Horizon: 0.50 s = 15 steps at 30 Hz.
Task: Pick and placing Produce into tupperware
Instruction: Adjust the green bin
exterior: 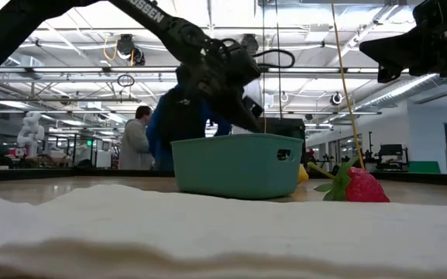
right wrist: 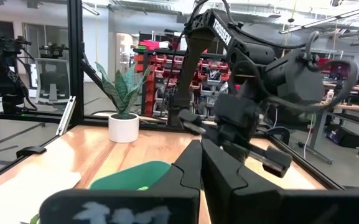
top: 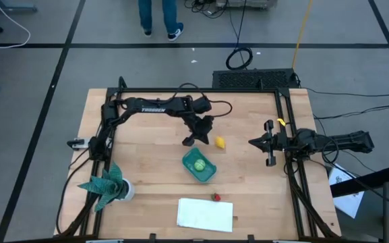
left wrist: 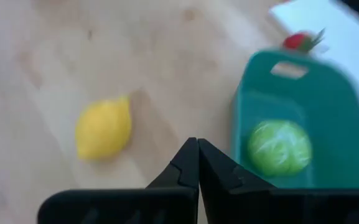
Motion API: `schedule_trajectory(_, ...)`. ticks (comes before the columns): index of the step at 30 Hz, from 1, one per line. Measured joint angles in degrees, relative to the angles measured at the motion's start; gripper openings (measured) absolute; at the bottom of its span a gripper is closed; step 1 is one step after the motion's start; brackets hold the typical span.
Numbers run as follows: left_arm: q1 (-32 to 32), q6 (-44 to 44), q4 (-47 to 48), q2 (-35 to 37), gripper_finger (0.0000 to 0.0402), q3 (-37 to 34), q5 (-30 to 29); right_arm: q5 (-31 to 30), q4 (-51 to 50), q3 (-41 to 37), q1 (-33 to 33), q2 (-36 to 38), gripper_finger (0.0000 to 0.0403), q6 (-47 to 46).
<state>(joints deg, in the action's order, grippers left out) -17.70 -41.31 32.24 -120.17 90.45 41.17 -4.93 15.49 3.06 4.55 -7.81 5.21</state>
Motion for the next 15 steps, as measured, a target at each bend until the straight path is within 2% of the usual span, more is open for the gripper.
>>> schedule_trajectory(5, 0.07, 1.14, 1.74, -0.01, 0.0000, -1.30, -4.84, 0.00, -0.27, 0.01, 0.01, 0.00, 0.0000, 0.00)
schedule_trajectory(15, 1.34, 1.35, 2.70, -0.01, 0.0000, -2.64, -5.80, 0.00, -0.09, 0.01, 0.01, 0.00, 0.0000, 0.00)
